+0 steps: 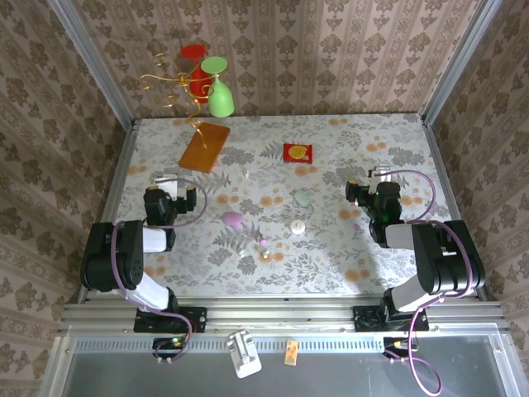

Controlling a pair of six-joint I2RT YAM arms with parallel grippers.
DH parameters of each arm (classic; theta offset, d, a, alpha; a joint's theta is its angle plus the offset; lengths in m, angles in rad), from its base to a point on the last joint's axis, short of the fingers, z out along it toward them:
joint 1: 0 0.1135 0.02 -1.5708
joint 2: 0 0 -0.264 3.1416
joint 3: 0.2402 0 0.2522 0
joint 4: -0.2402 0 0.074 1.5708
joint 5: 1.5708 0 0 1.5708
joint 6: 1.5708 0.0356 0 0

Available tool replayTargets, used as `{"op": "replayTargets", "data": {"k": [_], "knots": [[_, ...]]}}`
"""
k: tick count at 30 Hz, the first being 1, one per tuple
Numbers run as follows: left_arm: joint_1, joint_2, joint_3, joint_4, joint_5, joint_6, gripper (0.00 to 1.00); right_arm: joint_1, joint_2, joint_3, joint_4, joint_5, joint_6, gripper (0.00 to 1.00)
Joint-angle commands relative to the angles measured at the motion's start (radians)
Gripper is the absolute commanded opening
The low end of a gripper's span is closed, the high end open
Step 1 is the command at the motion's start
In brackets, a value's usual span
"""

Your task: Insert wireless bluetooth earbuds into charging case

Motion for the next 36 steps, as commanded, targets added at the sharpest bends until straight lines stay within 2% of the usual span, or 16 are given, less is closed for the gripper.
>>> {"op": "replayTargets", "data": {"k": [1, 26, 33, 36], "knots": [[-0.008, -0.002, 0.017, -0.004, 0.003, -0.006, 1.00, -0.002, 0.009, -0.009, 0.038, -0.003, -0.005, 1.00], [-0.015, -0.009, -0.007, 0.037, -0.023, -0.006, 1.00, -0.002, 0.006, -0.012, 0.045, -0.003, -0.005, 1.00], [-0.044, -0.148, -0.038, -0.015, -0.078, 0.011, 1.00, 0.001, -0.084, 0.013, -0.075, 0.021, -0.001, 1.00], [-0.064, -0.254, -0.026, -0.121, -0.114, 0.021, 1.00, 0.018, -0.184, 0.033, -0.189, 0.027, -0.016, 1.00]]}}
